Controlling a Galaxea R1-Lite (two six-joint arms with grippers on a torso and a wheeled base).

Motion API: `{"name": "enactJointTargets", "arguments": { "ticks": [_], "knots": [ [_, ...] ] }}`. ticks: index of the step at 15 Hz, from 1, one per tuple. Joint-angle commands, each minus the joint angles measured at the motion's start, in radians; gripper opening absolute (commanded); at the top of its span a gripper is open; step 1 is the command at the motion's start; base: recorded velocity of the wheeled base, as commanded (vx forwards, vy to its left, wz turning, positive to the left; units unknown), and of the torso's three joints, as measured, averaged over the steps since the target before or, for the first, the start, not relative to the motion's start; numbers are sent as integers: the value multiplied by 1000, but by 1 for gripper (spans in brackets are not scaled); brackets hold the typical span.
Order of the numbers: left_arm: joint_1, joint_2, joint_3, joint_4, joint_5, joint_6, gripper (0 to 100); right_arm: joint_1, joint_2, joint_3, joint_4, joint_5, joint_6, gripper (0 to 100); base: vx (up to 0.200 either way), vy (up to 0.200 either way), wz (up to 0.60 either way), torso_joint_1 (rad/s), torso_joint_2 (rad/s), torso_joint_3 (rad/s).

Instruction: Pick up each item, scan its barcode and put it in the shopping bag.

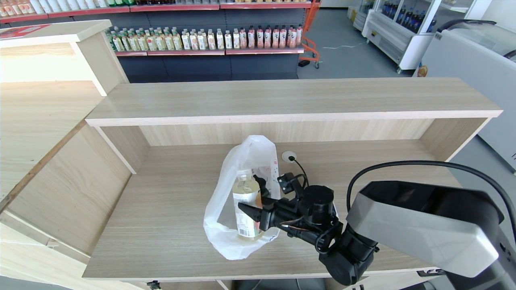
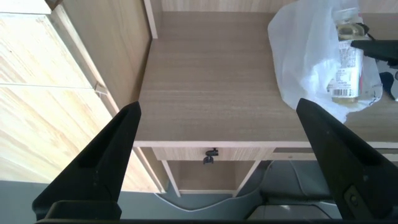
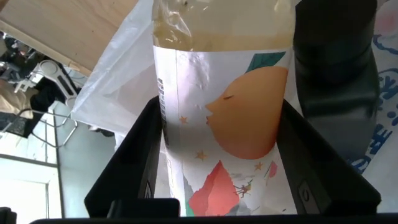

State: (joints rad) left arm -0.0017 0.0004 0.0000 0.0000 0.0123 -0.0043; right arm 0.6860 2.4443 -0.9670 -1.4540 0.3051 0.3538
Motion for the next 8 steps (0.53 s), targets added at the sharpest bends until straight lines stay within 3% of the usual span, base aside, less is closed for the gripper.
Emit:
{"name": "enactJointTargets", "arguments": {
  "ticks": [1,8],
  "knots": [
    [0,0,0,0,1,0,100,4,6,-12,6,-1,2,100,0,0,0,0,0,0],
    [0,0,0,0,0,0,100,4,-44,-7,4,0,16,100,0,0,0,0,0,0]
  ]
}}
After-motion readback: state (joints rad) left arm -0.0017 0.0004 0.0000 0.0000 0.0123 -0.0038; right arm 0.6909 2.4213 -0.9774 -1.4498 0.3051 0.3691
